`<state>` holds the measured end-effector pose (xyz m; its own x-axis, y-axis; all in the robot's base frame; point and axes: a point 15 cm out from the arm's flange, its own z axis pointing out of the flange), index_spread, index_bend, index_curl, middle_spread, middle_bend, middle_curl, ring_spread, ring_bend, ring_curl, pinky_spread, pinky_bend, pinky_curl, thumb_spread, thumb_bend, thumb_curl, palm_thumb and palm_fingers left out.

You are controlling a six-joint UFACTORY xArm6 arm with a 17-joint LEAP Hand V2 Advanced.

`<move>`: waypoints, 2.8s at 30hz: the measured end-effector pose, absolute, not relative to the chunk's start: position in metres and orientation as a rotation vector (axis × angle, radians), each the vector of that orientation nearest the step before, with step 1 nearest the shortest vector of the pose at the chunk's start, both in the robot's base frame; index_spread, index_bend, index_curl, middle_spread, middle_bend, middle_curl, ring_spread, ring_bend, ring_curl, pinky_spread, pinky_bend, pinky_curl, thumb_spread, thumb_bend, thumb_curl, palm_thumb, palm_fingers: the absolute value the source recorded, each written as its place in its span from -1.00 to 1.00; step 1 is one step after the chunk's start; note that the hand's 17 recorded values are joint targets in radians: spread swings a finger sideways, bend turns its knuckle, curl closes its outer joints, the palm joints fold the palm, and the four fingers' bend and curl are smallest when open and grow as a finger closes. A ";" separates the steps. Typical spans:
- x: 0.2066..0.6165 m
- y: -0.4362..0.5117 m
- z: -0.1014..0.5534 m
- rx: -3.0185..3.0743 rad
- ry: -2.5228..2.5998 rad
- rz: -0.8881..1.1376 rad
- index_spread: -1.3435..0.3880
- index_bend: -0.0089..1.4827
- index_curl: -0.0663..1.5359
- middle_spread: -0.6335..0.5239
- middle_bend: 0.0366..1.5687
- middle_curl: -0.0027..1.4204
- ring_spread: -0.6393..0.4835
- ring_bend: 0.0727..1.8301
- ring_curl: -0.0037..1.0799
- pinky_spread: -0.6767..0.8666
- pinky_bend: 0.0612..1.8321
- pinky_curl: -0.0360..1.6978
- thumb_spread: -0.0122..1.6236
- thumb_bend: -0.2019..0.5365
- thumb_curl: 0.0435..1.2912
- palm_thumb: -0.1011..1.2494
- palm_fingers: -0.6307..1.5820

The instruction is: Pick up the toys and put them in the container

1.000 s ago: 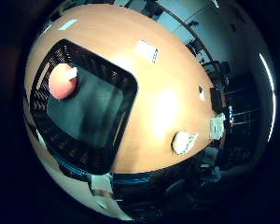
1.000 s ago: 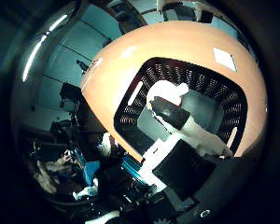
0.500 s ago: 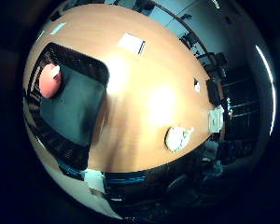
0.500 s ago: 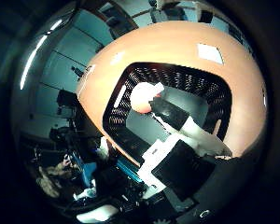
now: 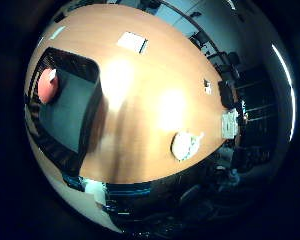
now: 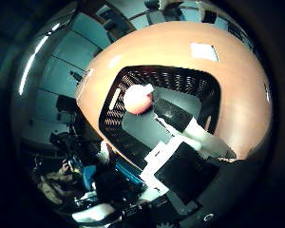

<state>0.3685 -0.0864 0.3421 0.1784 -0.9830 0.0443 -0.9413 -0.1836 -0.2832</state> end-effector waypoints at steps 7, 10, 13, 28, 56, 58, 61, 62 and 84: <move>0.339 -0.186 0.306 -2.165 2.085 -0.250 0.06 -0.76 -0.49 -0.20 -0.65 -0.42 -0.06 -0.56 -0.53 0.38 -0.53 -0.73 0.34 -0.52 -0.56 0.08 -0.07; 0.323 -0.230 0.286 -2.114 2.168 -0.221 0.07 -0.76 -0.50 -0.17 -0.65 -0.42 -0.03 -0.56 -0.54 0.38 -0.52 -0.73 0.34 -0.52 -0.57 0.06 -0.08; 0.317 -0.264 0.270 -2.086 2.215 -0.230 0.07 -0.76 -0.51 -0.16 -0.65 -0.42 -0.02 -0.56 -0.54 0.37 -0.53 -0.74 0.35 -0.52 -0.58 0.04 -0.08; 0.287 -0.382 0.271 -2.045 2.357 -0.333 0.07 -0.75 -0.50 -0.16 -0.64 -0.43 0.01 -0.58 -0.56 0.38 -0.63 -0.76 0.34 -0.51 -0.58 0.05 -0.09; 0.263 -0.438 0.229 -2.026 2.441 -0.253 0.07 -0.76 -0.52 -0.15 -0.69 -0.46 0.05 -0.65 -0.56 0.38 -0.77 -0.69 0.34 -0.51 -0.58 0.02 -0.10; 0.263 -0.435 0.225 -2.026 2.440 -0.239 0.07 -0.76 -0.52 -0.15 -0.69 -0.46 0.05 -0.66 -0.56 0.39 -0.78 -0.69 0.34 -0.51 -0.58 0.02 -0.10; 0.263 -0.435 0.217 -2.028 2.438 -0.221 0.07 -0.76 -0.53 -0.15 -0.69 -0.46 0.05 -0.66 -0.56 0.39 -0.78 -0.68 0.34 -0.51 -0.58 0.02 -0.10; 0.263 -0.435 0.216 -2.028 2.438 -0.222 0.07 -0.76 -0.53 -0.15 -0.69 -0.46 0.05 -0.66 -0.56 0.39 -0.78 -0.68 0.34 -0.51 -0.58 0.02 -0.09; 0.274 -0.436 0.164 -2.037 2.423 -0.143 0.07 -0.76 -0.53 -0.15 -0.69 -0.46 0.03 -0.65 -0.54 0.39 -0.83 -0.65 0.33 -0.51 -0.59 0.05 -0.07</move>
